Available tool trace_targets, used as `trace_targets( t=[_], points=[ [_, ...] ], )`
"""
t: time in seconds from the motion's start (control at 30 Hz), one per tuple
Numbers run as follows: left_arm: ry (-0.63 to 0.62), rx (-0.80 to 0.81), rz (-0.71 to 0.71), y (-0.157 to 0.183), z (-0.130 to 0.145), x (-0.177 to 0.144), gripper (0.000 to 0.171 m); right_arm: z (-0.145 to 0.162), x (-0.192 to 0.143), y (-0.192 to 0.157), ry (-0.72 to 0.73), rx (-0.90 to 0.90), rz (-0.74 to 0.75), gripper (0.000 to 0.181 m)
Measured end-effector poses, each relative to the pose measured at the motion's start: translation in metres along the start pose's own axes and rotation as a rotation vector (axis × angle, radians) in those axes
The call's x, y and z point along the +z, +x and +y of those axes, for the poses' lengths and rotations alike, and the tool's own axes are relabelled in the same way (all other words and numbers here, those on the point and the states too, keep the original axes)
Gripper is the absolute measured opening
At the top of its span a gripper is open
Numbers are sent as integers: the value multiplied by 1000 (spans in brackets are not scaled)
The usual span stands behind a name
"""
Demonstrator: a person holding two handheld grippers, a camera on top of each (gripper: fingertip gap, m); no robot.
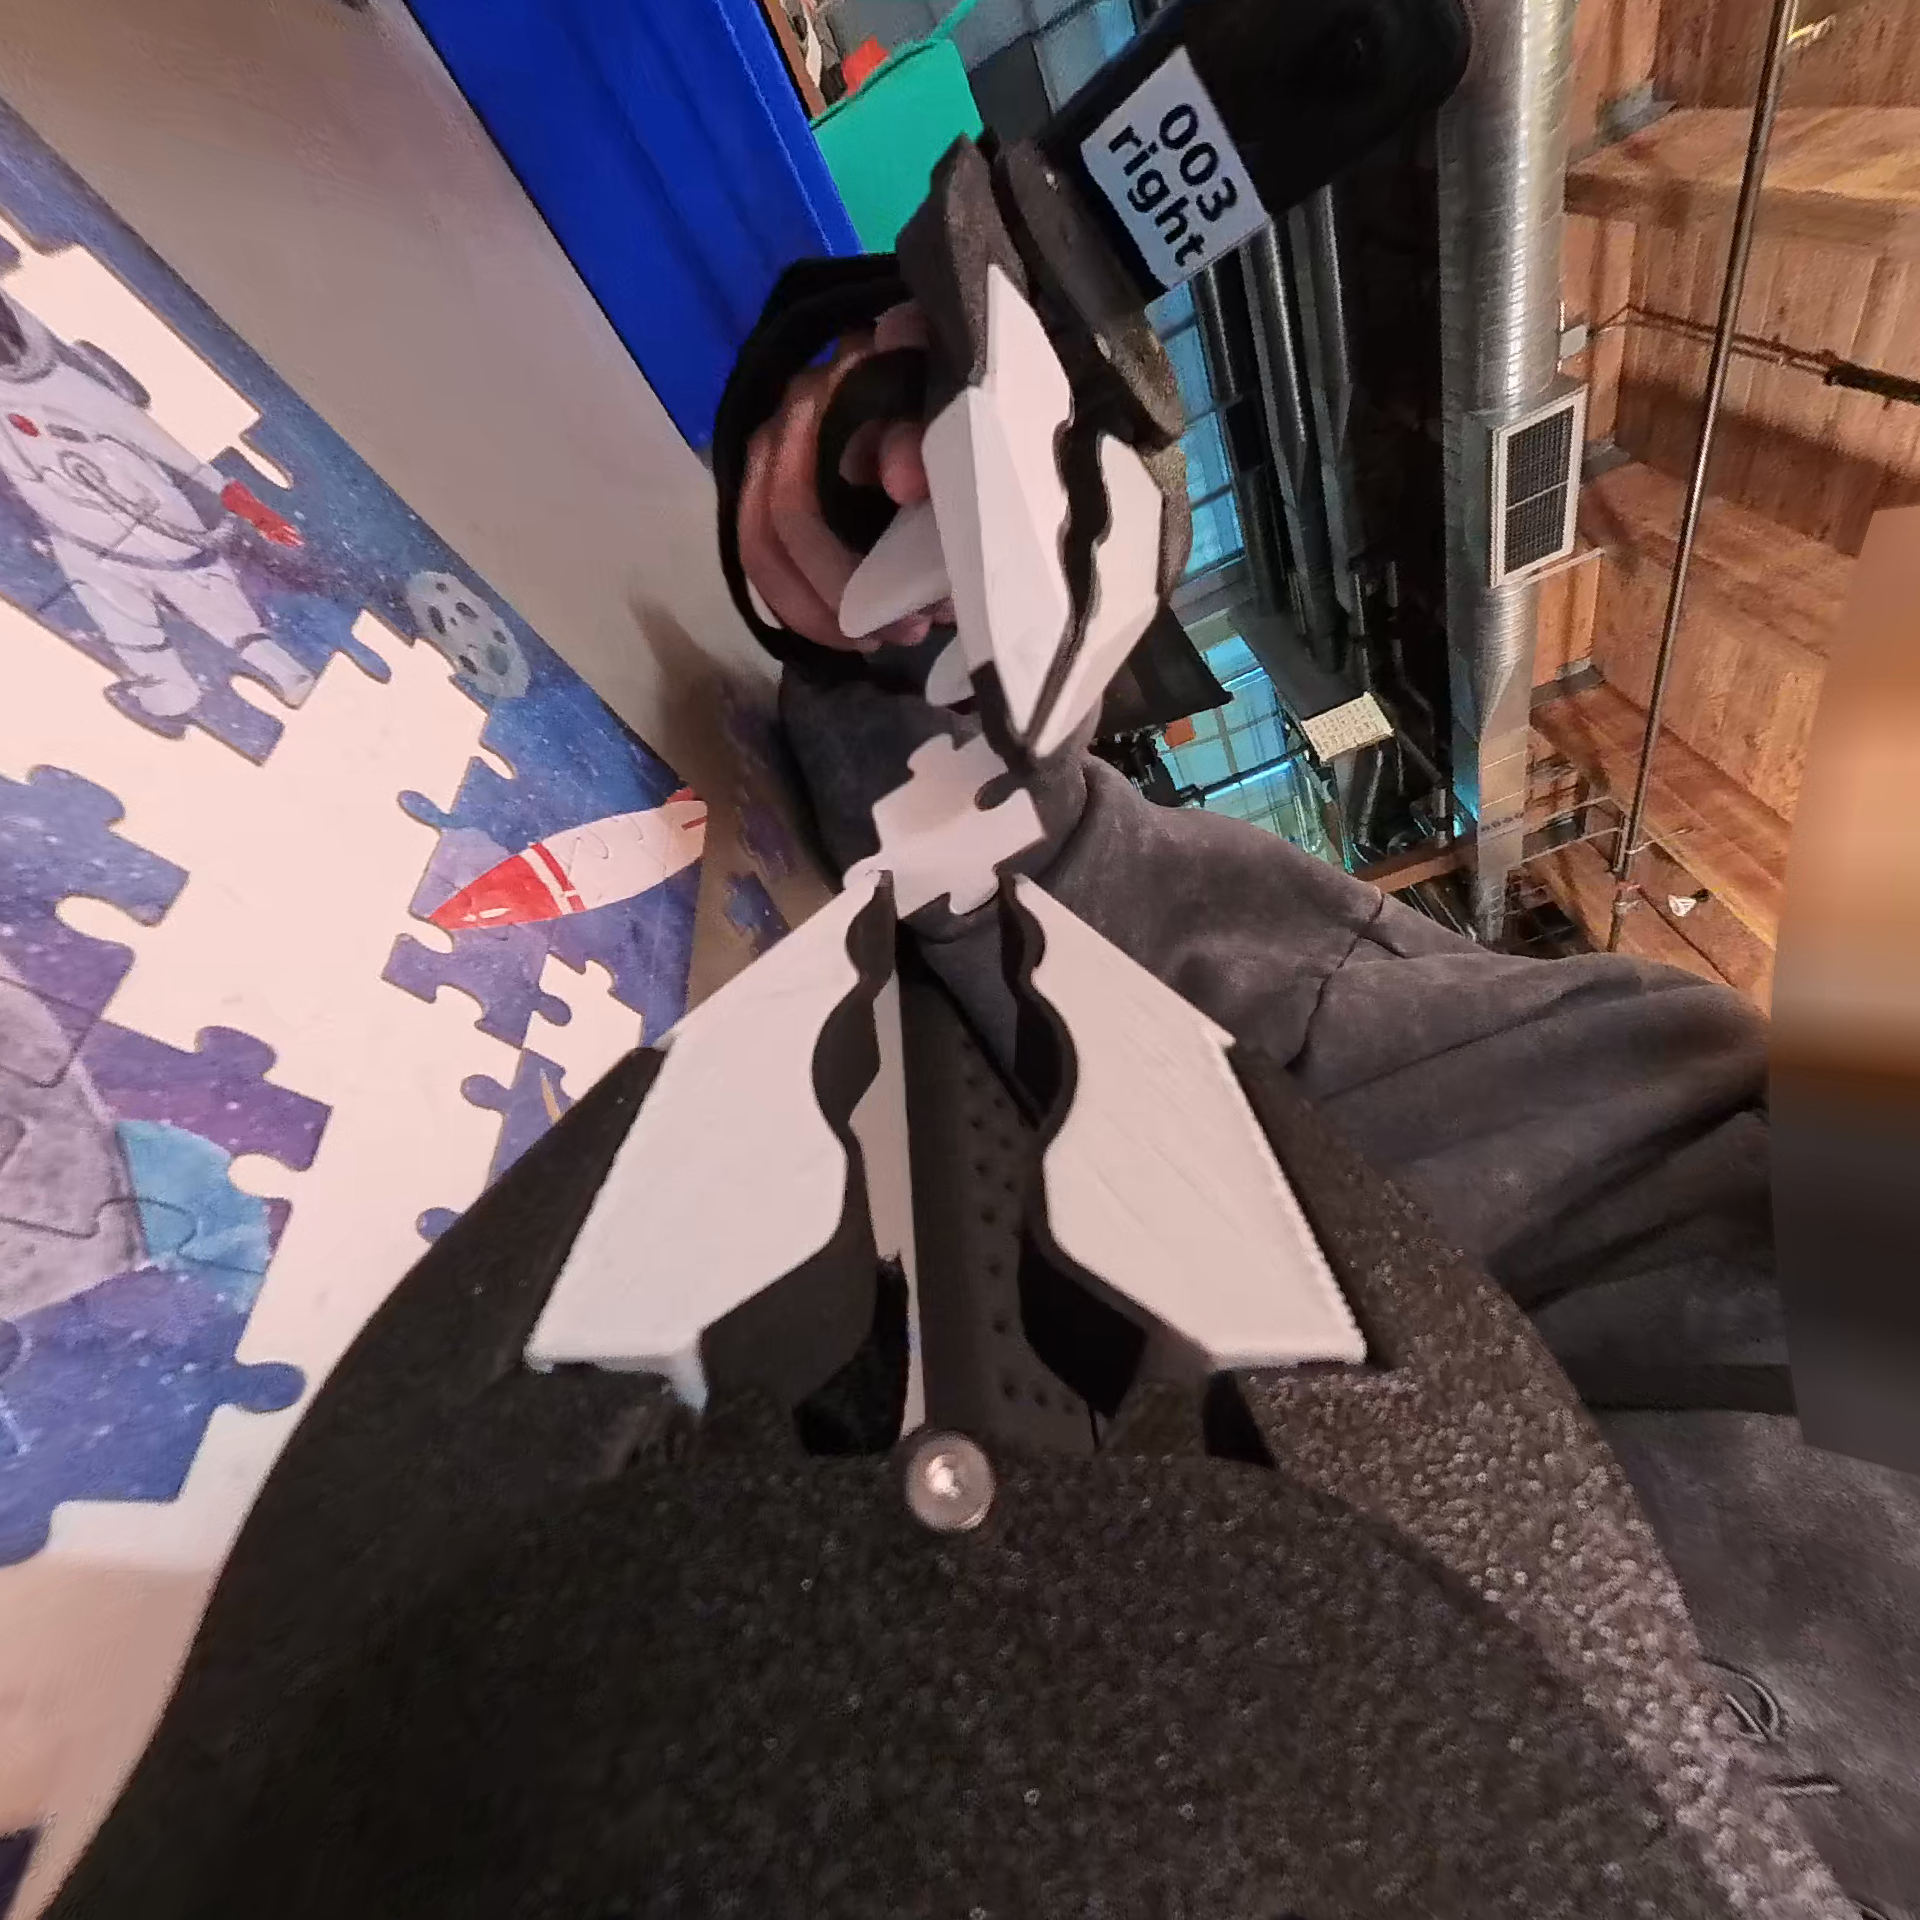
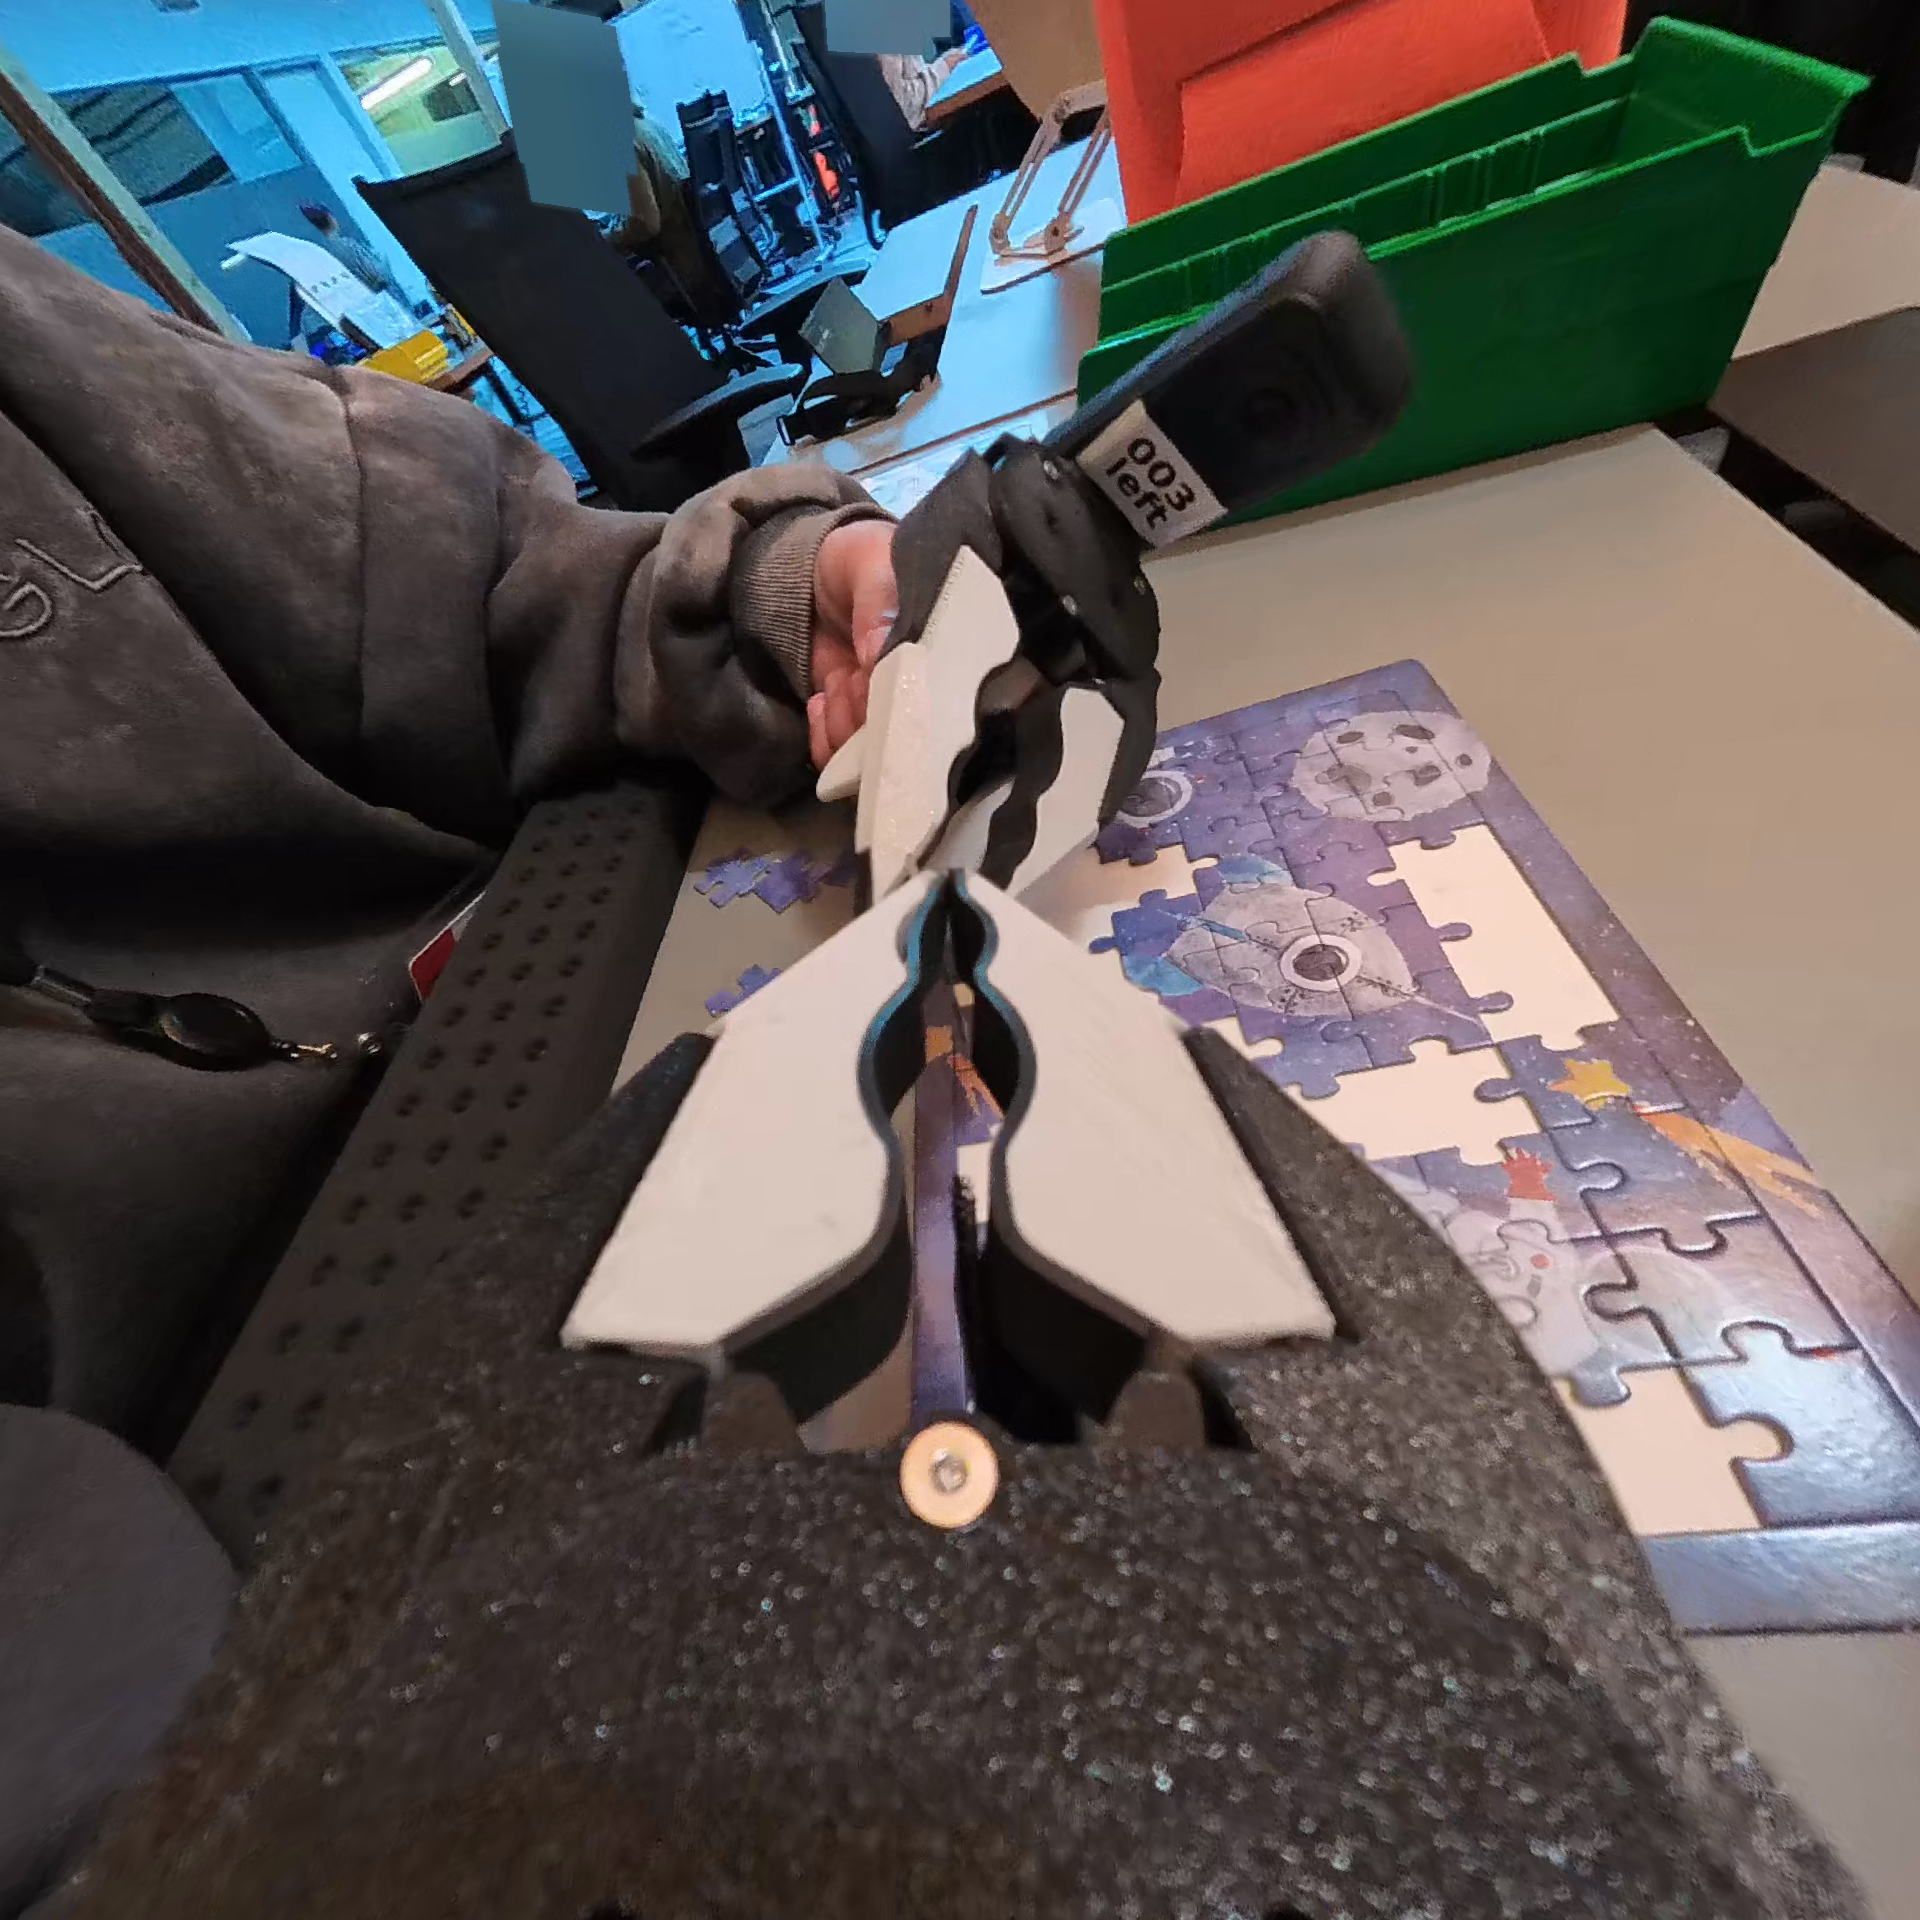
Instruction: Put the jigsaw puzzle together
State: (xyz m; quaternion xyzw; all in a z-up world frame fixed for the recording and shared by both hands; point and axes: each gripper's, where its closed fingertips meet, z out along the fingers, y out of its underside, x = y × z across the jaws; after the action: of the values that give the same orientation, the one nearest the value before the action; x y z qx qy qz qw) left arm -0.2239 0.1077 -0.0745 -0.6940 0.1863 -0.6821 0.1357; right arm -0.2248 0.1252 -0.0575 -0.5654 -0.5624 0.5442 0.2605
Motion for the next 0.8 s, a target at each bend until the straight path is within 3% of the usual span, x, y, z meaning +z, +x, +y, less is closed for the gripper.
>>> trace_targets(
  t=[0.17, 0.27, 0.3, 0.37, 0.43, 0.5, 0.57, 0.67, 0.73, 0.8],
  points=[
    [29, 0, -8, -2, -5, -6, 19, 0, -7, 9, 18, 108, -2, 0],
    [41, -13, 10, -1, -7, -9, 19, 0, -9, 9, 37, 154, -33, 31],
    [44, -21, 18, 0, -7, -9, 19, 2, -7, 7, 27, 154, -48, 31],
    [49, -38, 34, 1, -8, -9, 19, 5, -2, 3, 5, 129, -55, 29],
    [49, -52, 46, 1, -7, -9, 19, 8, 3, 2, -23, 95, -47, 5],
    [57, -52, 17, -4, -9, -10, 12, 8, 6, 5, -35, 91, -22, 1],
    [77, -34, -64, -17, -13, -15, 16, 13, 5, 18, -54, 155, 25, 1],
    [78, 107, -354, -54, -18, -31, 18, 41, 4, 51, -128, 324, 138, 2],
    [58, 208, -504, -67, -21, -40, 17, 61, 10, 59, -171, 462, 115, 2],
    [37, 305, -618, -74, -24, -44, 16, 70, 17, 64, -191, 490, 106, 1]
  ],
)
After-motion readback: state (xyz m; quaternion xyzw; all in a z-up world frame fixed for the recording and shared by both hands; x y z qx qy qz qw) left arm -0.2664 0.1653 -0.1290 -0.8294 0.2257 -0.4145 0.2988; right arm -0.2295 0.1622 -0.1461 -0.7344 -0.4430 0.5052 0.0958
